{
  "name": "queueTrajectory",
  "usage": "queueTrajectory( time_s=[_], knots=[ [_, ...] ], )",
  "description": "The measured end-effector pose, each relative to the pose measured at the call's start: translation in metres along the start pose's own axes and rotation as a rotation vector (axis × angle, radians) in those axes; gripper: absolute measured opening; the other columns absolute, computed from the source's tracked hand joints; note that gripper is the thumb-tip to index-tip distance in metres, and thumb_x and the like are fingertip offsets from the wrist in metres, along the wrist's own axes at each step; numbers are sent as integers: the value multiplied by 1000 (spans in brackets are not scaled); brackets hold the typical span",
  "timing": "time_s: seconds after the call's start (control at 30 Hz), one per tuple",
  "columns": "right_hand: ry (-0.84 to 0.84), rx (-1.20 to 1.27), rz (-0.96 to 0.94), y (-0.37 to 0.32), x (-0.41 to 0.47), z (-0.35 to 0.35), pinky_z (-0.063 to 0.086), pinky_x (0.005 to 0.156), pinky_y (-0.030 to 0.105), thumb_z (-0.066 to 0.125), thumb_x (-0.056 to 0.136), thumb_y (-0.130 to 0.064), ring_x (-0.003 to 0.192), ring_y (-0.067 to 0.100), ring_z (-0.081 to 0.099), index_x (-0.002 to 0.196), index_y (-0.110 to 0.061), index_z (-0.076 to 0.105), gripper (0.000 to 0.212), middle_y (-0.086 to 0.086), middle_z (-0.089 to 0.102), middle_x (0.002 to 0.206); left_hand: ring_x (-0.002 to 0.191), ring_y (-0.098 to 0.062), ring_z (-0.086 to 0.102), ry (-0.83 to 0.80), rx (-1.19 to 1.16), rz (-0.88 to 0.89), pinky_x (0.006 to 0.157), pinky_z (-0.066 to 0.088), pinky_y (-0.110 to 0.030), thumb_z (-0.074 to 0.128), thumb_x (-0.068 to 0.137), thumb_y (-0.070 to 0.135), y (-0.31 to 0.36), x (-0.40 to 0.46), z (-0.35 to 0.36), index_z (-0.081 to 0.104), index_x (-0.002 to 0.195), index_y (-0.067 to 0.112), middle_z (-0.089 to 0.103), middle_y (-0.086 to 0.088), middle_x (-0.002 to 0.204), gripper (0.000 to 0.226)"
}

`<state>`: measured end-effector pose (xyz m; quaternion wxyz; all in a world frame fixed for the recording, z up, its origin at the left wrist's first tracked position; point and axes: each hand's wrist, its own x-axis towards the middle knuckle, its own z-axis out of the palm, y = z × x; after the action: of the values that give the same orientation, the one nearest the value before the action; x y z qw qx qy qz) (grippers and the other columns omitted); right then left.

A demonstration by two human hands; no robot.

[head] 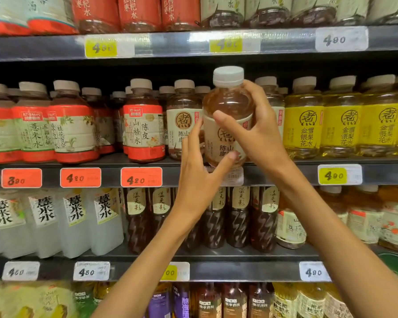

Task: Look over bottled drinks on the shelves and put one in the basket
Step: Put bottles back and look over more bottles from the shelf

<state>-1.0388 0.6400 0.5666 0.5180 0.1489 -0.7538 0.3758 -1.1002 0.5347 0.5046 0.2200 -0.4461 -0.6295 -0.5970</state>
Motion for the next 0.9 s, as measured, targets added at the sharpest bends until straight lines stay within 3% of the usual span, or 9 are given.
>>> queueTrajectory(
  time_s=[0.1,0.17,0.3,0.37,0.43,0.63,0.73,0.8,0.9],
  knots=[
    [35,129,27,-10,-7,-8,49,88,18,67,88,-22,106,-3,59,128,-13,47,46,-8,59,116,132,8,36,3,-136,-51,101,38,-8,69,76,53,9,-11,1,20,147,35,36,16,147,88],
    [26,254,93,-18,-13,-11,51,85,21,65,90,-22,104,3,63,128,-9,51,42,-1,64,114,120,-1,54,7,-225,-123,92,50,-19,71,69,54,17,-16,2,31,145,23,54,6,134,91],
    [-64,429,250,-22,-21,-20,52,96,38,55,92,-37,112,15,63,129,-11,52,45,6,65,121,99,-4,68,11,-361,-181,72,53,-13,79,72,43,31,-35,1,56,123,16,72,5,106,63],
    [-158,549,301,-21,-24,-27,49,100,45,37,97,-44,118,22,60,131,-10,52,50,11,63,126,98,-8,70,-35,-453,-206,72,54,-14,72,73,45,34,-48,-2,60,117,19,74,5,105,53],
    [-202,625,341,-22,-25,-30,53,94,40,28,96,-48,114,23,63,125,-15,57,53,10,67,120,101,-12,69,-111,-521,-262,78,55,-19,63,74,52,38,-59,-6,61,119,20,74,3,108,55],
    [-222,686,412,-19,-33,-23,51,94,46,51,86,-42,104,31,65,101,-18,68,33,17,67,107,115,-17,63,-383,-759,-408,100,49,-39,69,71,63,39,-73,-12,70,114,35,69,2,121,52],
    [-164,633,411,-18,-38,-23,56,82,36,57,87,-38,89,22,67,91,-20,71,23,8,70,94,117,-20,62,-255,-709,-449,101,48,-44,62,80,59,36,-76,-11,63,122,29,67,0,124,52],
    [-118,591,412,-20,-39,-21,57,72,28,60,89,-35,84,17,69,99,-14,69,25,5,73,92,117,-16,62,-159,-588,-446,102,48,-45,55,80,57,34,-78,-10,52,130,26,67,2,123,60],
    [-62,494,459,-23,-40,-15,55,64,23,64,89,-34,78,14,71,104,-10,66,28,3,75,88,115,-12,62,-163,-502,-430,103,46,-46,57,76,64,36,-79,-7,52,130,28,67,5,122,64]
  ],
)
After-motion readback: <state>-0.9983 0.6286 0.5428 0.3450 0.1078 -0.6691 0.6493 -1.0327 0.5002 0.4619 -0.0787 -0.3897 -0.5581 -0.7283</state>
